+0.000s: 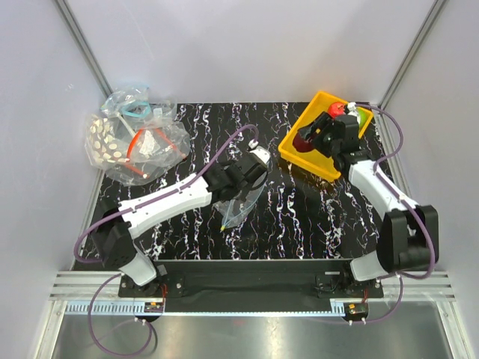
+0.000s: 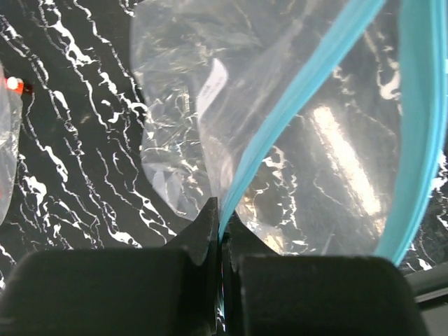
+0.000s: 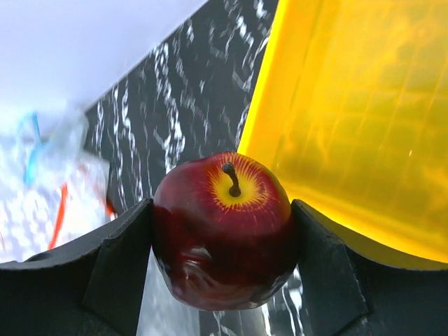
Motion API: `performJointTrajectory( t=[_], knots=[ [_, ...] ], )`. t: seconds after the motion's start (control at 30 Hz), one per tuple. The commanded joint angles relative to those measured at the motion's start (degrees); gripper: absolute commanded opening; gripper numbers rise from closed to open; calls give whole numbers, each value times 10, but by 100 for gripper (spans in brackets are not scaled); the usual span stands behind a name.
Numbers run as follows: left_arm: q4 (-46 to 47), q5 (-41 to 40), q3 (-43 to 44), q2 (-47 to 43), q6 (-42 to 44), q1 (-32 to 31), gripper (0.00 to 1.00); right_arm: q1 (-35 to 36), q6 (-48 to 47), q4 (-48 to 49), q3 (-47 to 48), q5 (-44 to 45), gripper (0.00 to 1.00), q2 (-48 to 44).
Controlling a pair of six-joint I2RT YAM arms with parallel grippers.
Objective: Place the food in the zip-top bag and seal the zipper
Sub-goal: Pick up the fake fruit from the bin, then place the fake fruit in the zipper food storage bag.
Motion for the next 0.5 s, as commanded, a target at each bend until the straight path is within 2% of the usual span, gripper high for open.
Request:
performJointTrajectory(
  t=[0.0, 0.17, 0.47],
  knots=[
    [3, 31, 37, 2, -1, 2, 0, 31, -47, 23, -46, 16, 44, -79],
    [-10, 50, 66, 27, -11, 3, 0, 101, -80, -19, -116, 29, 44, -182],
    [-33, 50, 108, 77, -40, 5, 0, 123, -89, -106, -214, 2, 42, -412]
  ],
)
